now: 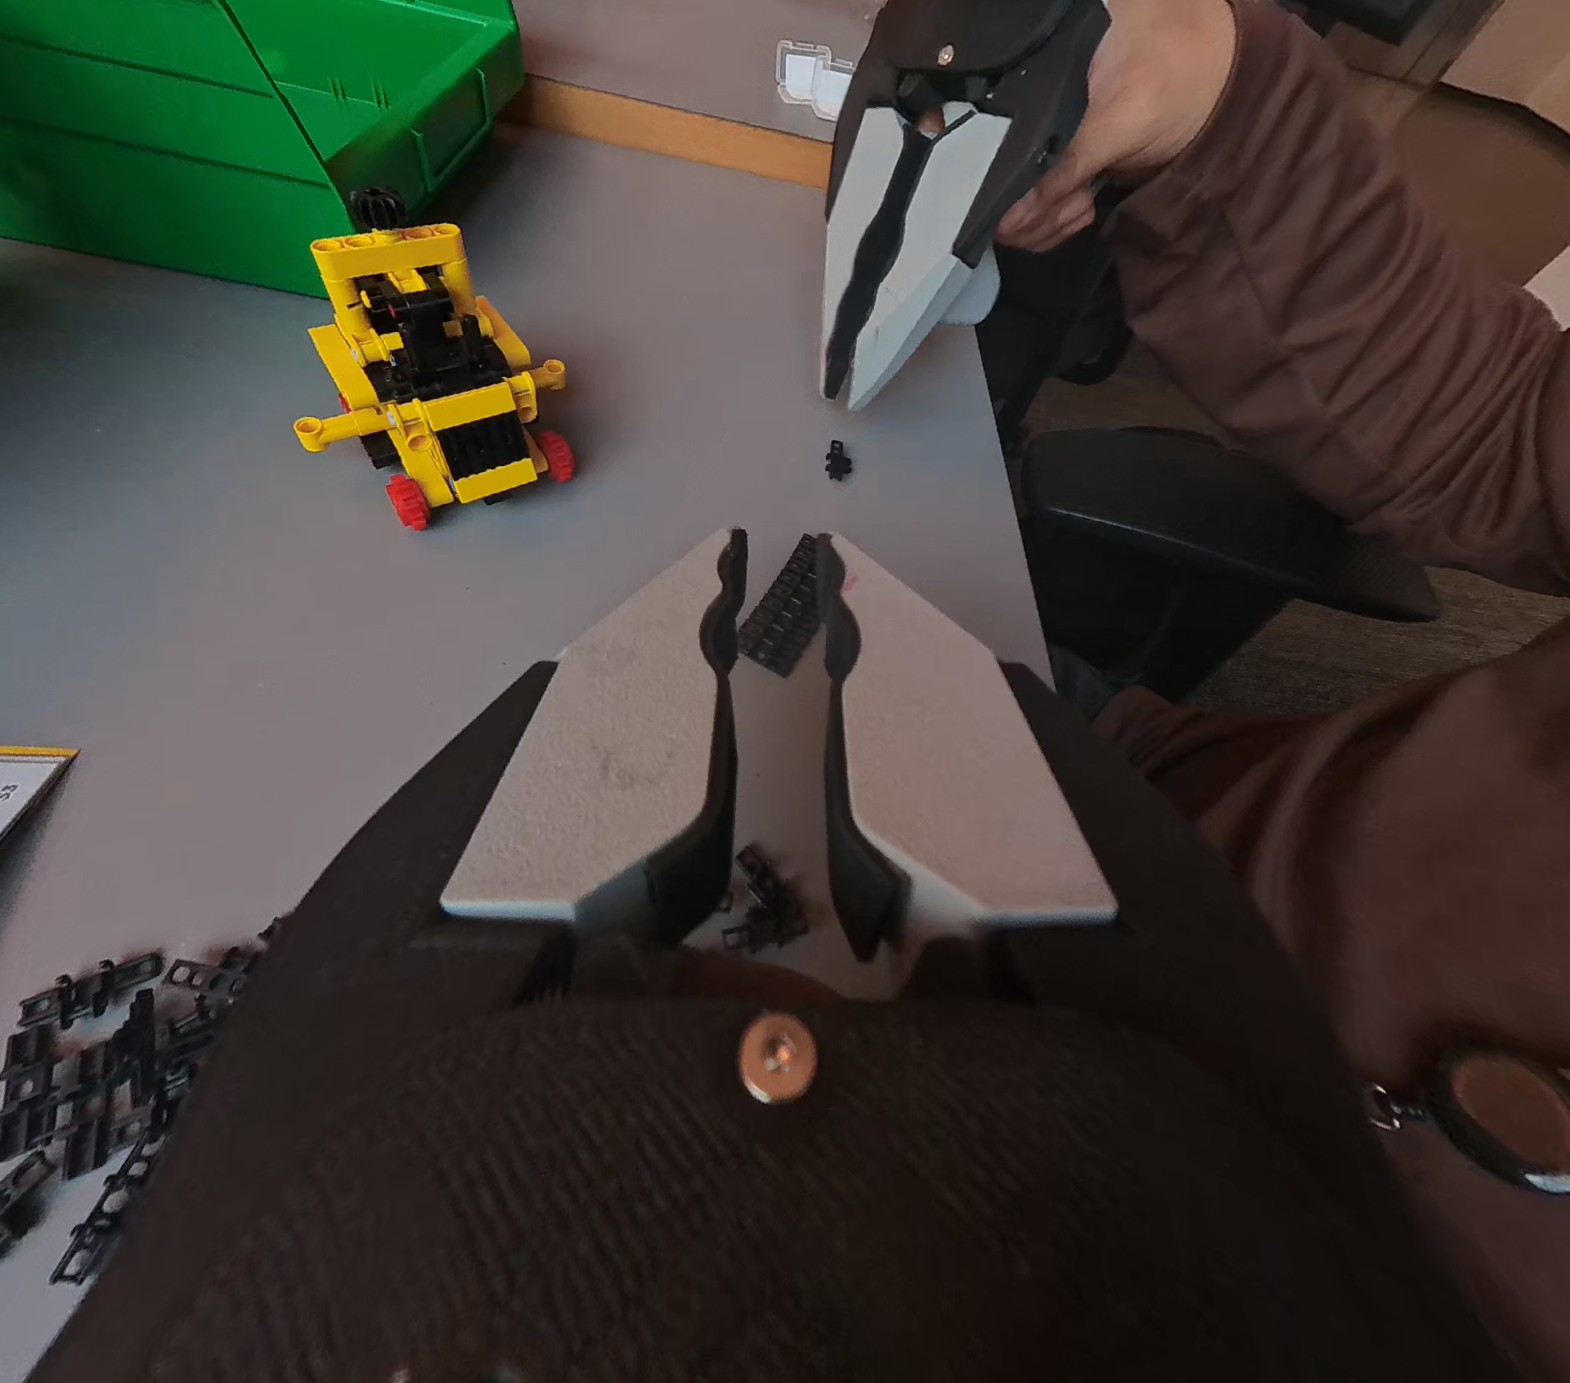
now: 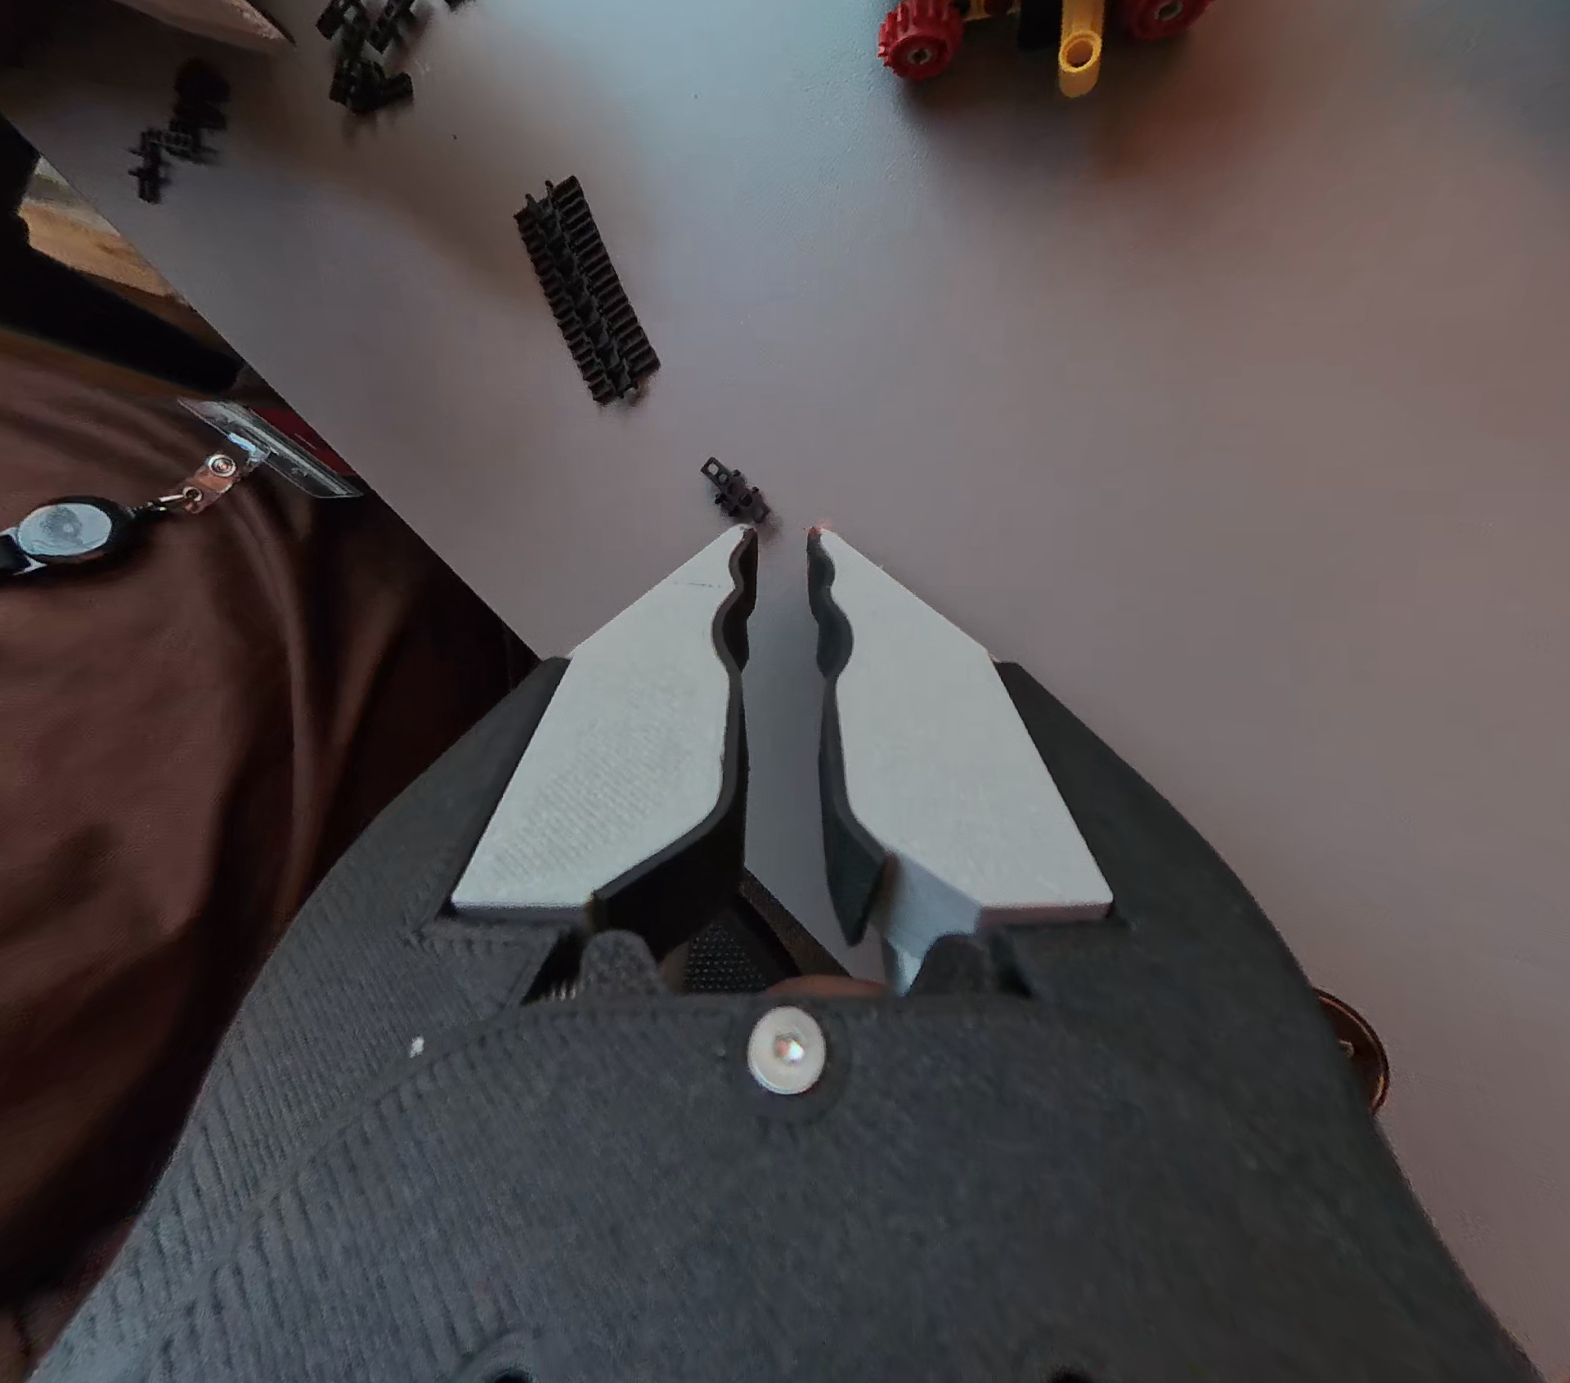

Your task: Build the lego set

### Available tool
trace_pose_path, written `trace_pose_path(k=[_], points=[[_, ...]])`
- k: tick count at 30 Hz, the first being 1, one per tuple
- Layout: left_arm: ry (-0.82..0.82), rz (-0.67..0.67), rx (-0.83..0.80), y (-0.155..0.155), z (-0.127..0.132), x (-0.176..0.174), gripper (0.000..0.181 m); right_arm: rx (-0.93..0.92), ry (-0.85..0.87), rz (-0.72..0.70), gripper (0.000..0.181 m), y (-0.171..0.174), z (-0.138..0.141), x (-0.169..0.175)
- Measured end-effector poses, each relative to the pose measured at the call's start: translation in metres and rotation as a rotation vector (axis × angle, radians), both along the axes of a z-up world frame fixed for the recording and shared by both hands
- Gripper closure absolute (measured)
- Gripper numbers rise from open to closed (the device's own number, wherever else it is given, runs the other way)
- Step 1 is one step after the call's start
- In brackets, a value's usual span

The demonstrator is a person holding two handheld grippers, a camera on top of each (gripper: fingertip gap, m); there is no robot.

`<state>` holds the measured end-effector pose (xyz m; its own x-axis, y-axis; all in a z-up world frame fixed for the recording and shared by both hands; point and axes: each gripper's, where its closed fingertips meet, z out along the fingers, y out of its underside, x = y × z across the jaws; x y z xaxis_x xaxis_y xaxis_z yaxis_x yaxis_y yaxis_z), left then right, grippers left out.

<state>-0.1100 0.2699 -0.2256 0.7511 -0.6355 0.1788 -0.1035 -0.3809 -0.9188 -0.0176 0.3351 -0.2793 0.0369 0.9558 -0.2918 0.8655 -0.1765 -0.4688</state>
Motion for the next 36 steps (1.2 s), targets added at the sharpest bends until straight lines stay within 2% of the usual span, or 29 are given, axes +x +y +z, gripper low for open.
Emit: trace_pose_path(k=[11, 16, 19, 28, 36], points=[[0.002, -0.003, -0.002, 0.000, -0.001, 0.000, 0.168, 0.086, 0.016, 0.118, 0.161, -0.006, -0.006, -0.005], [0.007, -0.003, 0.001, 0.000, -0.001, 0.000, 0.168, 0.188, 0.042, 0.189, 0.174, -0.003, -0.011, -0.009], [0.007, -0.003, 0.001, 0.000, -0.001, 0.000, 0.168, 0.182, 0.048, 0.230, 0.181, -0.010, -0.012, -0.010], [0.006, -0.006, -0.003, -0.001, -0.001, 0.001, 0.168, 0.176, 0.069, 0.242, 0.174, -0.013, -0.007, -0.010], [0.007, -0.008, -0.004, -0.001, -0.001, 0.001, 0.168, 0.262, 0.068, 0.283, 0.174, -0.013, -0.011, -0.012]])
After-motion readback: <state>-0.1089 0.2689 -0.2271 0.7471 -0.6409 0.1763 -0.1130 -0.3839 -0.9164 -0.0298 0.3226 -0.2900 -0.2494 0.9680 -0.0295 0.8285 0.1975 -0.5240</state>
